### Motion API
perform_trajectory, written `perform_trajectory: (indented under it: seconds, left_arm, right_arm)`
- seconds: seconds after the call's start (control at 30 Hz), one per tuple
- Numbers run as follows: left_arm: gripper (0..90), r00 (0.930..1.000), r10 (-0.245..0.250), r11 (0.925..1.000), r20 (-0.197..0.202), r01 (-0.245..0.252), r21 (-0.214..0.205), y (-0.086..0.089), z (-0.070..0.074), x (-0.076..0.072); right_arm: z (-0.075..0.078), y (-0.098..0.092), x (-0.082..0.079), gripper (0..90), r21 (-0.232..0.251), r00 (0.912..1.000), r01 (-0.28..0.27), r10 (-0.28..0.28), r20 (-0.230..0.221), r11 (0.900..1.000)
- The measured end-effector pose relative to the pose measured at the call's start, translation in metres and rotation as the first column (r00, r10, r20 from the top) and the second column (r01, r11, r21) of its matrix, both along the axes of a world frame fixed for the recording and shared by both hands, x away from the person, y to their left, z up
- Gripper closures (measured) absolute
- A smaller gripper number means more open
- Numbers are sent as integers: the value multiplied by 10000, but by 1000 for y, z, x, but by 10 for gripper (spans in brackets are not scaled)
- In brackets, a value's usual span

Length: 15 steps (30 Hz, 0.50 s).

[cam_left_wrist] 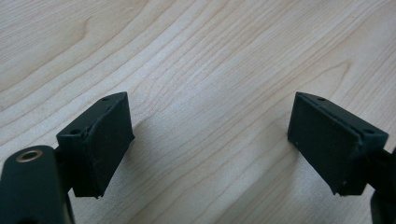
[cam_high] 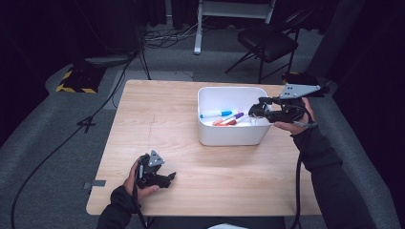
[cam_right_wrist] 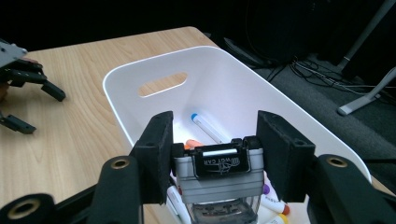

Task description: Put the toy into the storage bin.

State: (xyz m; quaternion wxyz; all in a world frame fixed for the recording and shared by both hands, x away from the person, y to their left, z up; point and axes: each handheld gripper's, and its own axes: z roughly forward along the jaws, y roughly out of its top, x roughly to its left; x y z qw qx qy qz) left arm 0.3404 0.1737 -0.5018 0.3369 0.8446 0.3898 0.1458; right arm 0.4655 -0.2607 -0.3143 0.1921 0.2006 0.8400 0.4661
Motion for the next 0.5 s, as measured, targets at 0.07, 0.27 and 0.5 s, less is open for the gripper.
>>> perform_trajectory:
  seconds: [0.07,0.27,0.5]
  left_arm:
    - [143,10000,5,10000,7,-5,5,0,0,0]
    - [143,10000,9,10000,10,-9,9,0,0,0]
    - [143,10000,4,10000,12,-4,10,0,0,0]
  right_arm:
    - [-3,3,6,484,-32,9999,27,-28,-103,10000]
    - [-10,11,17,484,-92,9996,62,-64,-266,9999]
    - [-17,20,28,484,-87,9984,90,-95,-559,9999]
